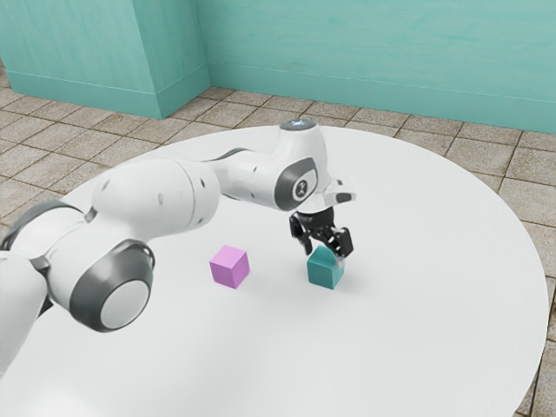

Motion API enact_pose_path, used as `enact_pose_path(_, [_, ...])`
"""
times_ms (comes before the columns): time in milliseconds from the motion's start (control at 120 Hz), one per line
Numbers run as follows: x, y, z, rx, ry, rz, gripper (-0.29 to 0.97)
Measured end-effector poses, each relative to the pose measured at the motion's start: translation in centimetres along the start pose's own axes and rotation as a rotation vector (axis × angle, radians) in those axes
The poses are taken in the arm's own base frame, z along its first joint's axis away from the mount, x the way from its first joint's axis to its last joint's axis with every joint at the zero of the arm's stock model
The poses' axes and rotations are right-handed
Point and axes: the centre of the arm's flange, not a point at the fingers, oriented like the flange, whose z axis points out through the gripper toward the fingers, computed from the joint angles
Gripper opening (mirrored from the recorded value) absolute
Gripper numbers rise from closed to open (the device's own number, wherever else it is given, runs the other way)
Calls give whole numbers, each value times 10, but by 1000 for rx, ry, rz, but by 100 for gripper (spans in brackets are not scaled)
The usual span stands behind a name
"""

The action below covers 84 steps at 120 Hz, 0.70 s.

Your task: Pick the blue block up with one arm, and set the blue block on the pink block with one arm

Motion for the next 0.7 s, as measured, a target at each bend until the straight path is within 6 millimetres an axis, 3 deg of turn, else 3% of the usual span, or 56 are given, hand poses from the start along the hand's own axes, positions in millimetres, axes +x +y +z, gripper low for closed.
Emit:
enact_pose_path(483, [-5,-7,12,-10,-47,-40,66])
enact_pose_path(700, [2,0,9,-15,-28,-43,66])
